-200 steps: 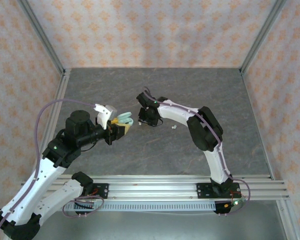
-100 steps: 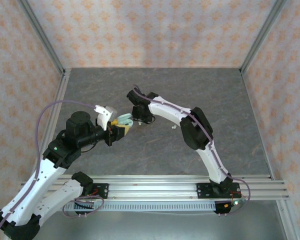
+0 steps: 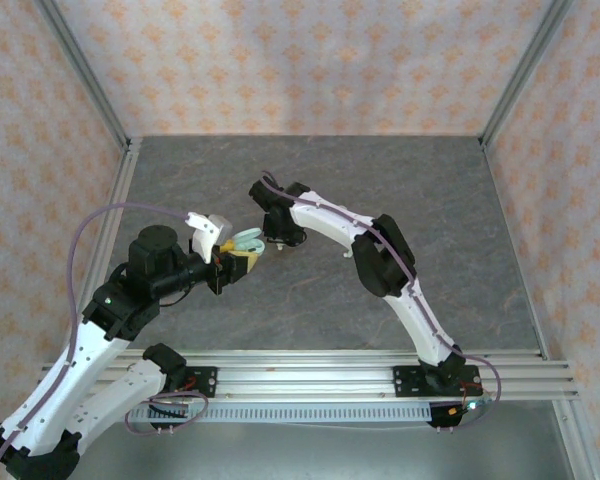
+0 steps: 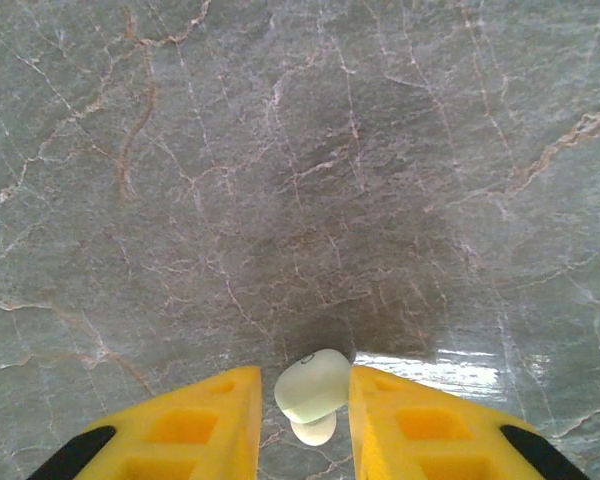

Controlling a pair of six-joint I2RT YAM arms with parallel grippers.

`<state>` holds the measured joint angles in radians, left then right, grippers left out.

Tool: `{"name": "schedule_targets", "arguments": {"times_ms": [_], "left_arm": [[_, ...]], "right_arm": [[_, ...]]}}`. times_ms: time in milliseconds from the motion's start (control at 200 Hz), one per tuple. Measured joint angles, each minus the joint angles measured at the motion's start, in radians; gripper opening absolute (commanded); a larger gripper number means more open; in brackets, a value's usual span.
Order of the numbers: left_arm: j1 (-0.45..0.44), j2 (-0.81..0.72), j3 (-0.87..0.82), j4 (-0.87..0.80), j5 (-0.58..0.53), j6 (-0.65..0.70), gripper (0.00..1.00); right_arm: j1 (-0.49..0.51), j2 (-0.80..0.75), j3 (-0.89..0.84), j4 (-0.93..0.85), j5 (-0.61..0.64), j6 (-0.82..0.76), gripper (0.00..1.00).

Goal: Insert the wireless bluetooth earbuds into the charging case

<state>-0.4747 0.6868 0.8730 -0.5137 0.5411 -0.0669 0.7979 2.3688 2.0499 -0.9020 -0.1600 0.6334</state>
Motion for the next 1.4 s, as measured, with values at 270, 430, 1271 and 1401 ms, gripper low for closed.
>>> {"name": "schedule_targets", "arguments": {"times_ms": [270, 430, 1271, 1401], "left_arm": [[0.0, -0.003, -0.006, -0.014, 0.0, 0.014, 0.2], [0.0, -0.006, -0.011, -0.015, 0.0, 0.015, 0.2], [0.0, -0.013, -0.011, -0.015, 0.0, 0.015, 0.2], [0.0, -0.013, -0.011, -0.015, 0.0, 0.015, 0.2]], "right_arm": [[0.007, 0.022, 0.016, -0.019, 0.004, -0.001, 0.29], [0.011, 0.039, 0.024, -0.027, 0.008, -0.004, 0.29], [0.011, 0.097, 0.127, -0.097, 0.022, -0.049, 0.29], [0.011, 0.097, 0.127, -0.098, 0.021, -0.06, 0.27]]}}
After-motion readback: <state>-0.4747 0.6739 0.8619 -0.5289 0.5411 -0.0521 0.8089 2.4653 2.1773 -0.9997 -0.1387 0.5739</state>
